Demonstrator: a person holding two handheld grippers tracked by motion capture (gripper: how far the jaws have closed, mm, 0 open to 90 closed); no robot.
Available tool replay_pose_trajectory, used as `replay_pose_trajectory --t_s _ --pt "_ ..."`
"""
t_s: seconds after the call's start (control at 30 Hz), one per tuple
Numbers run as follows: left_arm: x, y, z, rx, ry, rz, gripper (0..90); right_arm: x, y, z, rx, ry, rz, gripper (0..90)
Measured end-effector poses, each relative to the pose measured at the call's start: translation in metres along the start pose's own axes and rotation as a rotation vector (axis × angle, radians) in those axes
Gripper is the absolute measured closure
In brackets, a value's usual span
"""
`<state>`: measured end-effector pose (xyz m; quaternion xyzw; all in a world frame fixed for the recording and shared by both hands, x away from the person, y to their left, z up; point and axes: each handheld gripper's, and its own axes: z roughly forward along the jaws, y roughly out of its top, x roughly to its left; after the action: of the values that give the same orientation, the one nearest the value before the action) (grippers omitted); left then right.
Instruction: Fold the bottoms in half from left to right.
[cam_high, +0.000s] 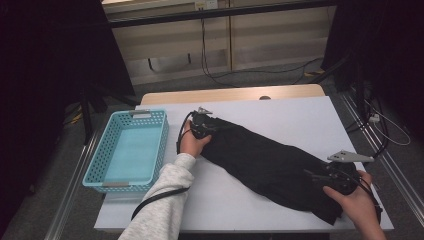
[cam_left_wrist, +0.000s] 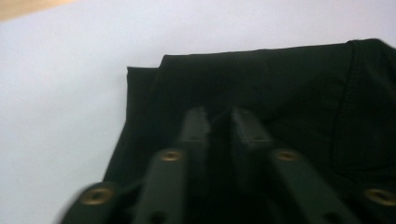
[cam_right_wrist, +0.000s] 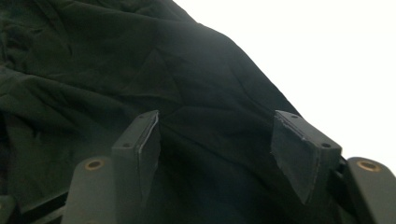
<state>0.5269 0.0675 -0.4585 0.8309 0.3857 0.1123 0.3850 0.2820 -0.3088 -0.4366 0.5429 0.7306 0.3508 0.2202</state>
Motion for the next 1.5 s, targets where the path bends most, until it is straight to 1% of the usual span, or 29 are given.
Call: replay_pose_trajectory --t_s 0.07,0.13,0.17,0.2,0.23,0.27,0.3,0.37,0.4,0.43,0.47,0.5,0.53,0.57,0.6,0.63,0.7,0.77,0.83,0.9,0.97,1.03,1.13,1.2,1.3,1.33,1.37,1.43,1.5 --pt "-0.001 0.001 0.000 0.010 -0.002 -0.008 86.6 0.000 0.000 -0.001 -0.003 -0.002 0.009 31.0" --pt "-0.002 0.002 0.000 0.021 0.005 -0.014 88.2 0.001 0.000 0.000 -0.003 0.000 0.006 30.7" --pt "-0.003 0.002 0.000 0.018 0.009 -0.038 88.7 0.001 0.000 0.000 0.000 -0.003 0.005 30.5" --pt "-0.001 0.002 -0.001 0.020 0.015 -0.032 89.0 0.002 0.000 0.001 0.002 -0.004 -0.001 30.5" --pt "-0.001 0.002 -0.003 0.011 0.021 -0.041 89.2 0.002 0.000 0.001 0.005 -0.003 -0.004 30.5" --pt "0.002 0.002 -0.005 0.006 0.029 -0.047 89.2 0.003 -0.001 0.001 0.007 -0.005 -0.005 30.5" --pt "0.004 0.002 -0.007 -0.006 0.035 -0.064 89.2 0.002 -0.001 0.001 0.008 -0.005 -0.005 30.5" --pt "0.011 0.001 -0.011 -0.010 0.047 -0.064 89.2 0.001 -0.002 0.000 0.008 -0.003 -0.007 30.3" --pt "0.015 0.001 -0.014 -0.018 0.061 -0.073 89.2 0.001 -0.002 0.000 0.008 -0.006 -0.006 30.3" --pt "0.017 0.001 -0.015 -0.020 0.062 -0.083 89.1 0.001 -0.003 -0.001 0.009 -0.007 -0.003 30.3" --pt "0.018 0.000 -0.014 -0.009 0.044 -0.082 88.4 0.000 -0.003 0.000 0.008 -0.006 -0.002 30.2" --pt "0.019 0.000 -0.013 -0.001 0.051 -0.077 84.3 0.000 -0.003 0.000 0.010 -0.007 -0.003 30.1" --pt "0.020 -0.001 -0.014 0.007 0.075 -0.061 82.5 0.001 -0.003 0.000 0.011 -0.007 -0.003 30.1" --pt "0.022 -0.002 -0.015 -0.004 0.084 -0.076 84.1 0.001 -0.003 0.000 0.011 -0.005 -0.007 30.1" --pt "0.023 -0.002 -0.015 -0.008 0.072 -0.086 83.5 0.001 -0.003 -0.001 0.012 -0.005 -0.008 29.9" --pt "0.024 -0.003 -0.015 -0.012 0.082 -0.081 78.3 0.002 -0.003 -0.001 0.011 -0.006 -0.008 29.6" --pt "0.025 -0.003 -0.016 -0.018 0.090 -0.075 51.0 0.002 -0.003 -0.002 0.011 -0.004 -0.013 29.6" --pt "0.023 -0.003 -0.020 -0.015 0.100 -0.055 47.6 0.003 -0.004 -0.005 0.011 -0.005 -0.017 29.8" --pt "0.021 -0.003 -0.024 -0.002 0.093 -0.065 40.2 0.004 -0.006 -0.009 0.008 -0.001 -0.018 32.1" --pt "0.019 -0.004 -0.027 0.013 0.098 -0.037 31.9 0.007 -0.007 -0.012 0.006 0.003 -0.021 35.8" --pt "0.018 -0.008 -0.030 0.025 0.090 -0.053 27.0 0.012 -0.009 -0.014 0.008 0.004 -0.034 40.5" --pt "0.015 -0.014 -0.033 0.024 0.078 -0.059 24.2 0.018 -0.012 -0.016 0.011 0.017 -0.037 45.8" --pt "0.011 -0.023 -0.037 0.019 0.070 -0.054 21.9 0.028 -0.019 -0.021 0.021 0.042 -0.042 53.9" --pt "0.009 -0.027 -0.038 0.026 0.070 -0.052 21.0 0.034 -0.024 -0.024 0.037 0.053 -0.060 60.1" --pt "0.007 -0.029 -0.039 0.033 0.055 -0.058 20.1 0.043 -0.031 -0.025 0.054 0.075 -0.064 62.1" --pt "0.006 -0.030 -0.040 0.029 0.056 -0.064 19.9 0.046 -0.032 -0.026 0.059 0.084 -0.070 61.7" --pt "0.005 -0.030 -0.040 0.031 0.059 -0.054 19.5 0.049 -0.034 -0.027 0.058 0.090 -0.083 60.8" --pt "0.004 -0.030 -0.040 0.028 0.061 -0.054 19.4 0.054 -0.037 -0.029 0.061 0.086 -0.092 57.9" --pt "0.004 -0.030 -0.040 0.031 0.069 -0.051 19.0 0.057 -0.042 -0.029 0.073 0.092 -0.095 61.3"
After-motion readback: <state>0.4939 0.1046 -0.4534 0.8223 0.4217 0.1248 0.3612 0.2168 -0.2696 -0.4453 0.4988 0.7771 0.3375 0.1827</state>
